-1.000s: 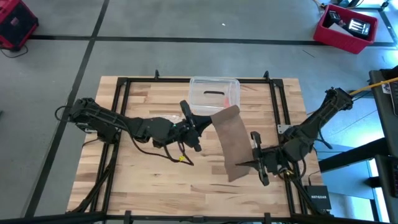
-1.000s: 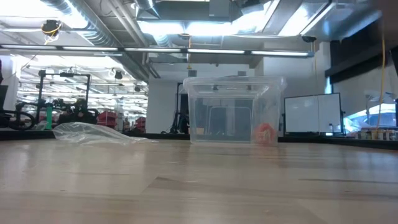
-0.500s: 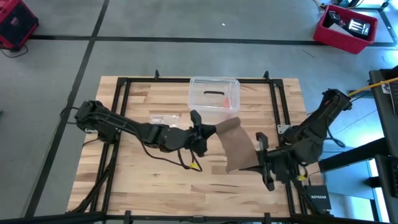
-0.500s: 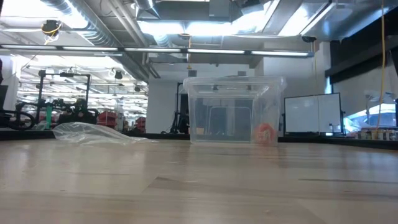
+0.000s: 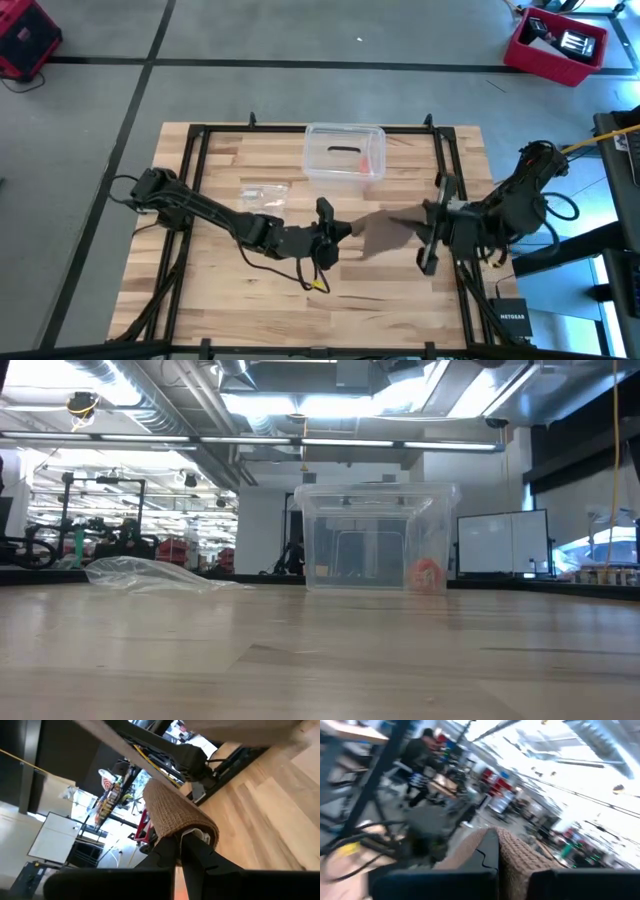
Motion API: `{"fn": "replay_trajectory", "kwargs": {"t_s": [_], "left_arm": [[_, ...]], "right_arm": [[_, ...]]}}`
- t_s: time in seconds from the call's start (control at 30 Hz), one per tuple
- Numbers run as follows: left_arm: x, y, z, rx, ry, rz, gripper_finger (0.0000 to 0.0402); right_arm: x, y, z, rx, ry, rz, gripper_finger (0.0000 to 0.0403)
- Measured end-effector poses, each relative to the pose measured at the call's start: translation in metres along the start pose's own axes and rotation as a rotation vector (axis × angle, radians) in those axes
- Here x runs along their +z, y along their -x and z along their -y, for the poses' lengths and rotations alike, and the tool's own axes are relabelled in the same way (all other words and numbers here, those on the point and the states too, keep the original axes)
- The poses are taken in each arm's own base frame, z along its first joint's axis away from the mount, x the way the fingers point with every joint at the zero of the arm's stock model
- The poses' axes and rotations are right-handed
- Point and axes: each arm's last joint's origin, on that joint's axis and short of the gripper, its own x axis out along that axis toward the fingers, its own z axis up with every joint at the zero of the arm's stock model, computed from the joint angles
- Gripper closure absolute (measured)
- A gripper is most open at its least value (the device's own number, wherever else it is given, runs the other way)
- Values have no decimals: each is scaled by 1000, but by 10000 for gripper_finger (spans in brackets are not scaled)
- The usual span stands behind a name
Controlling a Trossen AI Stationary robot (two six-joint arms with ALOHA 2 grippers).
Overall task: Roll bandage
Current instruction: Roll the brown bandage
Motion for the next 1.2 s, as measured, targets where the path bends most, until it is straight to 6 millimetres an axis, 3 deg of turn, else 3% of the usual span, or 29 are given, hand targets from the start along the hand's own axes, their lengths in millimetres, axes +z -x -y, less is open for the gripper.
{"fn": "replay_trajectory", "kwargs": {"t_s": [0.23,0.67,1.07,1.2], "left_arm": [[4,1,15,-41,-14,22,397],[14,8,20,-76,20,107,396],[19,14,27,-133,108,150,396],[20,15,28,-146,226,146,396]], "right_arm": [[-9,-14,25,-176,45,-115,400],[-40,-48,43,-234,-38,-194,400],[-101,-93,29,-197,58,-498,398],[-128,-102,29,-179,9,-626,366]]}}
